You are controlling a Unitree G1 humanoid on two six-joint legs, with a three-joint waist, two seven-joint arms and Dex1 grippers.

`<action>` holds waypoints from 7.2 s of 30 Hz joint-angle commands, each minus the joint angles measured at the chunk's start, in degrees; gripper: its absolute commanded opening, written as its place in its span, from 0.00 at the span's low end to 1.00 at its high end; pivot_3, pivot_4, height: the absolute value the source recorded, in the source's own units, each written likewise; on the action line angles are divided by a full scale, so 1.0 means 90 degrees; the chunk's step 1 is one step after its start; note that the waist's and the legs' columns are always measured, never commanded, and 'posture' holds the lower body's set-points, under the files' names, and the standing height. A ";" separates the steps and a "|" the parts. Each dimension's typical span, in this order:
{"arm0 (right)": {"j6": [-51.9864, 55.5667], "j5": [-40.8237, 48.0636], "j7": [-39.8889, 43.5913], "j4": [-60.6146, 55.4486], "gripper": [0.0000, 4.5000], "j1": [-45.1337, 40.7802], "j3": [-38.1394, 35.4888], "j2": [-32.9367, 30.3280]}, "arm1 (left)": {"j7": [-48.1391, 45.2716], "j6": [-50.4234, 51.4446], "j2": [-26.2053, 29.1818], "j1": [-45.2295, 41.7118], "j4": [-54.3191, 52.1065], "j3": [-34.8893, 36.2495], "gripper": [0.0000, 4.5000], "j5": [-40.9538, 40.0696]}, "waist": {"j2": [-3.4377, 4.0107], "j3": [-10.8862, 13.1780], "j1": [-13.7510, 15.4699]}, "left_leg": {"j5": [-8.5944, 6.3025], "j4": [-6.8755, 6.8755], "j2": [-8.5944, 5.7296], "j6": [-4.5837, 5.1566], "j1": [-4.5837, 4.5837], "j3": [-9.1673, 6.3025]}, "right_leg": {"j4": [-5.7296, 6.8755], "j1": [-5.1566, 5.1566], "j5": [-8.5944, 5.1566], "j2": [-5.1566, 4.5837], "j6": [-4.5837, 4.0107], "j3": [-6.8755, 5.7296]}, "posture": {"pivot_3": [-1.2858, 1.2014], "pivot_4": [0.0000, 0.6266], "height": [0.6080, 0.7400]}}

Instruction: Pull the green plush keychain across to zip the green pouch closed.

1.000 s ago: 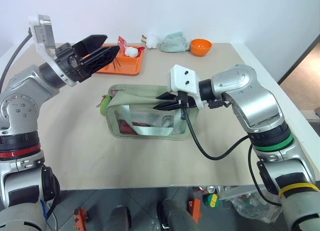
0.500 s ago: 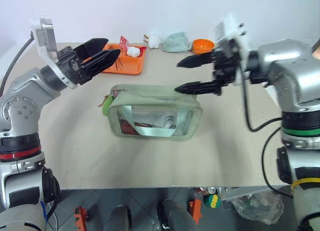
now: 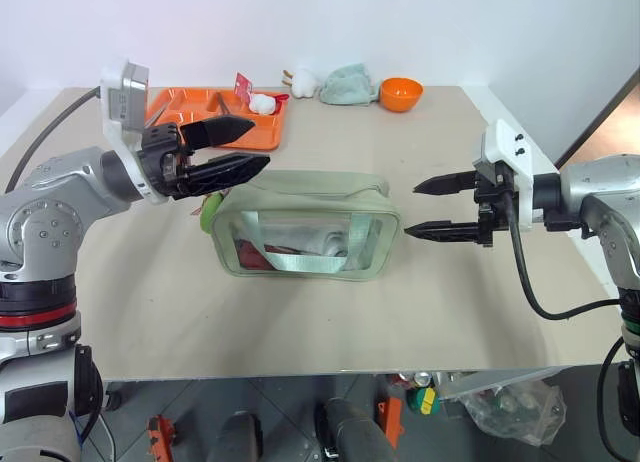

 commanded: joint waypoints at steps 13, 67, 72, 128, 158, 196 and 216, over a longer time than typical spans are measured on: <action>0.0361 0.0457 -0.0692 -0.0661 0.76 0.0080 0.0028 0.0386 | -0.0571 0.0146 0.0266 -0.0254 -0.0273 -0.0222 1.00 -0.0023 | 0.0000 0.0000 0.0005 | 0.0000 0.0001 -0.0002 0.0000 -0.0004 0.0000 | -0.0004 0.0001 0.0000 -0.0003 0.0001 0.0000 | 0.52 0.24 1.00; 0.0242 0.0396 -0.0860 -0.0743 0.01 0.0258 0.0187 0.0414 | 0.0420 -0.0393 0.0294 0.1298 0.1234 0.0065 1.00 0.1729 | -0.0005 -0.0002 0.0000 | -0.0005 -0.0003 0.0003 0.0009 0.0001 0.0003 | -0.0002 0.0000 -0.0002 -0.0001 -0.0009 -0.0001 | 0.52 0.24 1.00; 0.0263 0.0424 -0.0905 -0.0748 0.00 0.0254 0.0188 0.0404 | 0.0420 -0.0400 0.0285 0.1279 0.1323 0.0129 0.67 0.1771 | -0.0005 -0.0002 -0.0004 | -0.0004 -0.0003 0.0003 0.0009 0.0001 0.0002 | -0.0002 0.0001 -0.0002 0.0000 -0.0009 -0.0001 | 0.52 0.24 1.00; 0.0176 0.0455 -0.1200 -0.0838 0.00 0.0278 0.0123 0.0480 | -0.1166 -0.1386 0.0149 -0.1345 0.1299 -0.1302 0.98 0.2691 | -0.0007 -0.0001 0.0006 | -0.0004 0.0003 -0.0002 0.0009 -0.0007 0.0002 | -0.0004 0.0000 -0.0002 -0.0001 -0.0002 0.0002 | 0.52 0.24 1.00; -0.0022 0.0342 -0.1015 -0.0542 0.00 0.0071 0.0408 0.0729 | -0.0596 -0.0048 0.1429 0.2204 -0.0236 0.0820 0.98 0.1301 | -0.0013 -0.0003 -0.0092 | -0.0001 0.0000 0.0007 0.0003 0.0000 -0.0006 | 0.0001 0.0000 -0.0003 -0.0001 -0.0010 -0.0004 | 0.52 0.24 1.00; -0.0009 0.0712 -0.0973 -0.0430 0.52 0.0214 -0.0118 0.0650 | -0.0138 -0.0261 0.0827 0.1516 0.0137 -0.0056 0.00 0.1588 | -0.0012 -0.0003 -0.0127 | -0.0003 -0.0003 0.0003 0.0006 -0.0001 0.0000 | -0.0001 0.0000 -0.0002 -0.0001 -0.0008 0.0000 | 0.52 0.24 1.00; 0.0708 0.1663 -0.2687 0.0696 1.00 -0.2259 -0.0960 0.2205 | -0.0124 -0.0425 0.0709 0.1414 0.0335 -0.0049 0.00 0.1643 | -0.0009 -0.0001 -0.0151 | -0.0001 -0.0004 0.0010 0.0009 0.0000 -0.0010 | 0.0002 0.0002 0.0005 0.0008 -0.0014 0.0003 | 0.52 0.24 1.00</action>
